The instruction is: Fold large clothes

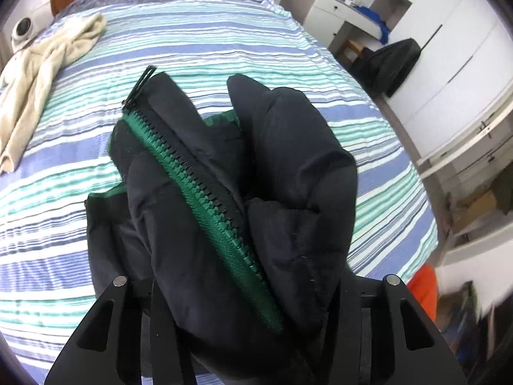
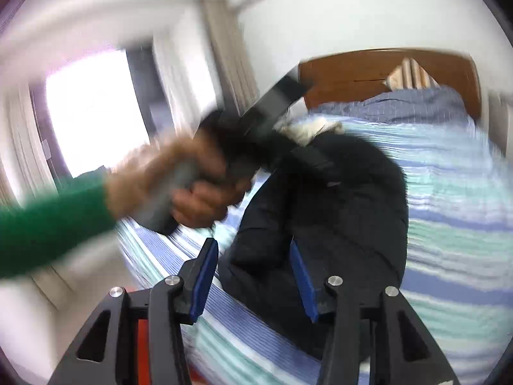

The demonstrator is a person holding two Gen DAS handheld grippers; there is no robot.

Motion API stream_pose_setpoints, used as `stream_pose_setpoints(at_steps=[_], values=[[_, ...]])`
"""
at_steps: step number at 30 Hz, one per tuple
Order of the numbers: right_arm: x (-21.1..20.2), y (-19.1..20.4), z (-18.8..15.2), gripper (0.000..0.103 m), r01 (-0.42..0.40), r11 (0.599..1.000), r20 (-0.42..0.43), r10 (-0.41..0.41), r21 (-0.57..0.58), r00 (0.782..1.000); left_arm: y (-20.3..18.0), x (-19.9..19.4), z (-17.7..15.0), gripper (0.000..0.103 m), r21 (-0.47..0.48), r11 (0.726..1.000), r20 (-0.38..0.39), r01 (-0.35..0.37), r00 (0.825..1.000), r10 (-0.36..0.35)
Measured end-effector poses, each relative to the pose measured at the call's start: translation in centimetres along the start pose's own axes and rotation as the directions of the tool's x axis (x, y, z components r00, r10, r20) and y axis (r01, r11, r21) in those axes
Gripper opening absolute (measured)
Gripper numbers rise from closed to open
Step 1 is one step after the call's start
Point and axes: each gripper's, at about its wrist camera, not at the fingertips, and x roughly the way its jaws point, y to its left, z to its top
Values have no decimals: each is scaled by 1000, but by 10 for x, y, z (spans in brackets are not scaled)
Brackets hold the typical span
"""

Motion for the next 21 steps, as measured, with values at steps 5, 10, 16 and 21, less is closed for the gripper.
stream_pose_setpoints(at_steps=[5,10,16,21], values=[[40,-52,-2,43,-95,977,-79,112,191,991,8,12,-2,47,5,1000,-2,28,1000,-28],[124,-17,-30,43,-88,989,-271,117,119,955,30,15,-8,51,-11,1000,-38,-23,999,23],[184,7,-49,41,-31,999,-336,42,38,941,109,34,-19,65,-297,955,-50,-8,999,-7],[207,22,-70,41,22,994,-334,-56,-106,941,160,72,-52,70,-580,808,10,102,993,-118]])
